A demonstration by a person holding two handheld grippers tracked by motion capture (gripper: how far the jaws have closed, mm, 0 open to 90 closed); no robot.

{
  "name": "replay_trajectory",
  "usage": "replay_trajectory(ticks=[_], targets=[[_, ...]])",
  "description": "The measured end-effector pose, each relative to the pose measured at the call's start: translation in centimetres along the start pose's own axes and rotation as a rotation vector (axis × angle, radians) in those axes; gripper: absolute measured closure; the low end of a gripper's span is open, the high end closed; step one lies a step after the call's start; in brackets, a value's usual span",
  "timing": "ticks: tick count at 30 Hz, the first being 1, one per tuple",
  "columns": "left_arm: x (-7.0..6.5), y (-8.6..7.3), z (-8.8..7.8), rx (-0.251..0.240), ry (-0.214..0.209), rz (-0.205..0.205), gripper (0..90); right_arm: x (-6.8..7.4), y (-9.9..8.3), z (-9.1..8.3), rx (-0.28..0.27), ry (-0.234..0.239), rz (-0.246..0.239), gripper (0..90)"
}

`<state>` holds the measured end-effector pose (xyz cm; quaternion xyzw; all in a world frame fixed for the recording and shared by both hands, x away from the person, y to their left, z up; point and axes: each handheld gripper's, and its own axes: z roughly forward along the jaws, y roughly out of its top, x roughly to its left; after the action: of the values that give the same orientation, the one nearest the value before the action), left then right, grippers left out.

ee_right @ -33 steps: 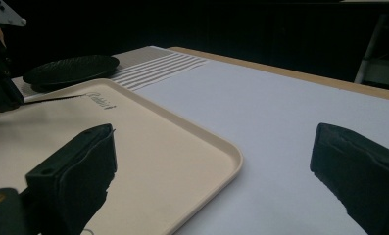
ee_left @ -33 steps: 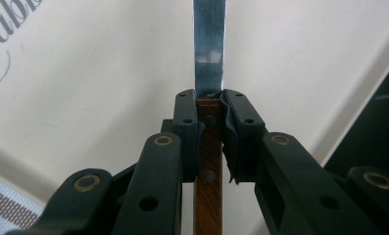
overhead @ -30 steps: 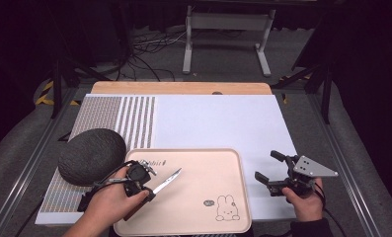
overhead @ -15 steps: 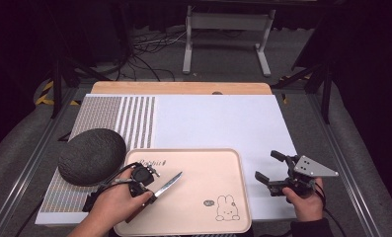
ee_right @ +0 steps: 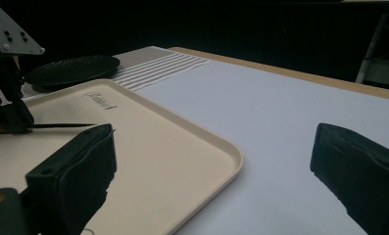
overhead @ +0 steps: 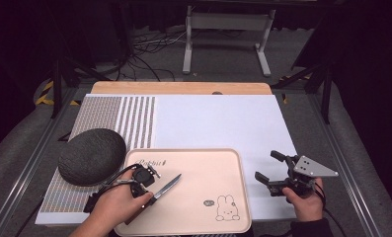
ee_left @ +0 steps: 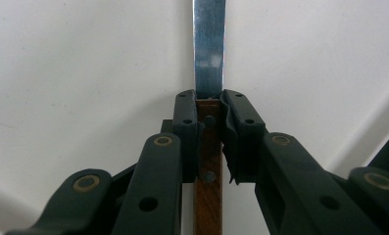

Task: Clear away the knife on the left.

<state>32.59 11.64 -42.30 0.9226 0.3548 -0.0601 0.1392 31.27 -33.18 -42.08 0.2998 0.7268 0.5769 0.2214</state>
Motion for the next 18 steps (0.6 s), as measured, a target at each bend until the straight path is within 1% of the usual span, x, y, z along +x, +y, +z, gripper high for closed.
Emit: replay_trajectory(ticks=[2,6,8,10,12,13,14,15,16,17,18], targets=[[0.05,0.01,0.12,0.013,0.004,0.0,77.5,0.0,0.0,-0.01,0.0,-0.001,0.0,4.1],[0.11,-0.04,0.16,0.008,0.004,0.0,77.2,0.0,0.01,-0.03,0.0,0.0,0.0,4.1],[0.03,-0.08,0.1,0.001,0.003,-0.009,74.5,0.0,0.0,-0.02,0.001,0.001,0.001,4.1],[-0.11,-0.09,-0.02,-0.005,-0.001,-0.017,63.5,0.01,0.01,-0.02,-0.001,0.002,0.001,4.1],[-0.25,-0.08,-0.18,-0.013,0.0,-0.011,54.3,0.02,0.01,-0.02,-0.001,0.002,0.0,4.1],[-0.33,-0.06,-0.34,-0.019,0.009,-0.001,49.8,0.02,0.01,-0.02,-0.001,0.002,0.0,4.1],[-0.43,-0.05,-0.46,-0.028,0.021,-0.001,44.3,0.02,0.01,-0.02,0.0,0.001,0.0,4.1],[-0.43,-0.05,-0.46,-0.028,0.021,-0.001,39.4,0.02,0.01,-0.02,0.0,0.001,0.0,4.1],[-0.49,-0.01,-0.6,-0.038,0.037,0.015,33.5,0.02,0.01,0.0,-0.001,0.002,0.0,4.1],[-0.5,0.02,-0.69,-0.067,0.063,0.037,29.1,0.03,0.01,0.01,0.0,0.002,-0.001,4.1],[-0.46,0.04,-0.73,-0.077,0.076,0.054,26.1,0.03,0.01,0.01,0.0,0.003,-0.001,4.0]])
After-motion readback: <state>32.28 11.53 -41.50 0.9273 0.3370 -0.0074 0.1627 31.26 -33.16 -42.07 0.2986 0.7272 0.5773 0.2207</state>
